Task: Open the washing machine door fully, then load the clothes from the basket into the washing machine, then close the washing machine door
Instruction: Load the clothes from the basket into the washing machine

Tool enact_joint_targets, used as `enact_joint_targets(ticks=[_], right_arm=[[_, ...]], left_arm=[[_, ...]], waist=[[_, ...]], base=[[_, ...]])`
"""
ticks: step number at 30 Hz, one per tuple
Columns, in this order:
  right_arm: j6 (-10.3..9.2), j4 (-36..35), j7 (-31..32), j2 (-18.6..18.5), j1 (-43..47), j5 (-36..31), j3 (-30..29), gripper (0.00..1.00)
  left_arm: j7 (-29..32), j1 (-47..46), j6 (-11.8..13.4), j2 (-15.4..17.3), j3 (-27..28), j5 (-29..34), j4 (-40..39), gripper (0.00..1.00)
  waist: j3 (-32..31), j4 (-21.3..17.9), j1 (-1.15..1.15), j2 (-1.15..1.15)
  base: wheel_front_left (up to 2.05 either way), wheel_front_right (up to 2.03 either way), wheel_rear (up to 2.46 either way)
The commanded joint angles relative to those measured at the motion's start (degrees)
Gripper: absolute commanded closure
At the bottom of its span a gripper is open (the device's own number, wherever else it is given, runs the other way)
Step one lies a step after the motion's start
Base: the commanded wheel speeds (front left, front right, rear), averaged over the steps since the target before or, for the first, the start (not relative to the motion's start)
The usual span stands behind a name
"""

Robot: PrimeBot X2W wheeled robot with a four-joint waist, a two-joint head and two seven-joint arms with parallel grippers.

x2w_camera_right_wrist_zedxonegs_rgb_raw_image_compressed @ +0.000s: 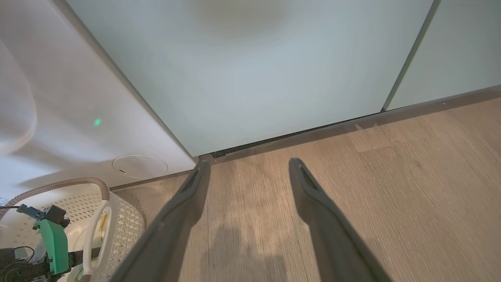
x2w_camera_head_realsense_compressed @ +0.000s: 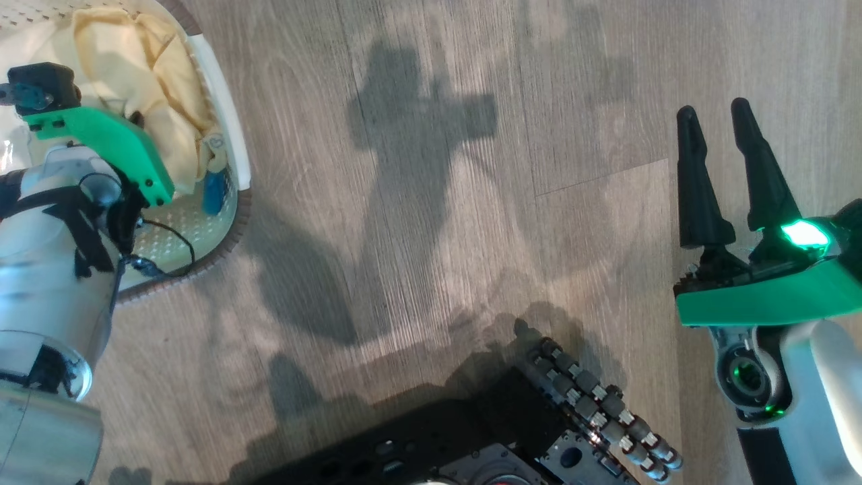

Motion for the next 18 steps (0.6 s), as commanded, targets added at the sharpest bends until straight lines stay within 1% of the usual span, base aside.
enact_joint_targets(ticks=[1, 3, 8, 13, 18], right_arm=[[-0.16, -1.23, -0.37, -0.85, 1.07, -0.29, 0.41, 0.0], [-0.16, -1.04, -0.37, -1.05, 0.84, -0.47, -0.14, 0.0], [-0.16, -0.86, -0.37, -1.76, 1.2, -1.17, -2.15, 0.0], [-0.16, -0.89, -0.37, -2.63, 2.38, -2.12, -3.85, 0.0], [-0.16, -0.75, -0.37, -3.44, 3.82, -2.89, -5.13, 0.0]], left_arm=[[-0.89, 0.84, 0.12, 1.61, 0.53, -0.22, 0.11, 1.0], [-2.23, 0.95, 0.41, 1.48, -0.06, 0.39, 0.13, 1.0], [-5.28, 1.13, 0.56, -0.11, -1.41, 1.51, -0.3, 1.0], [-9.44, 2.26, 0.88, -2.03, -1.99, 1.93, -0.94, 1.0], [-11.86, 4.27, 1.36, -3.45, -2.01, 2.17, -2.5, 1.0]], waist=[[-0.17, 0.01, 0.0, 0.0], [-0.83, 0.66, 0.0, 0.0], [-3.13, 3.1, 0.0, 0.0], [-6.77, 5.83, 0.0, 0.0], [-10.81, 8.26, 0.0, 0.0]], base=[[0.0, 0.0, 0.0], [0.0, 0.0, 0.0], [0.0, 0.0, 0.0], [0.0, 0.0, 0.0], [0.0, 0.0, 0.0]])
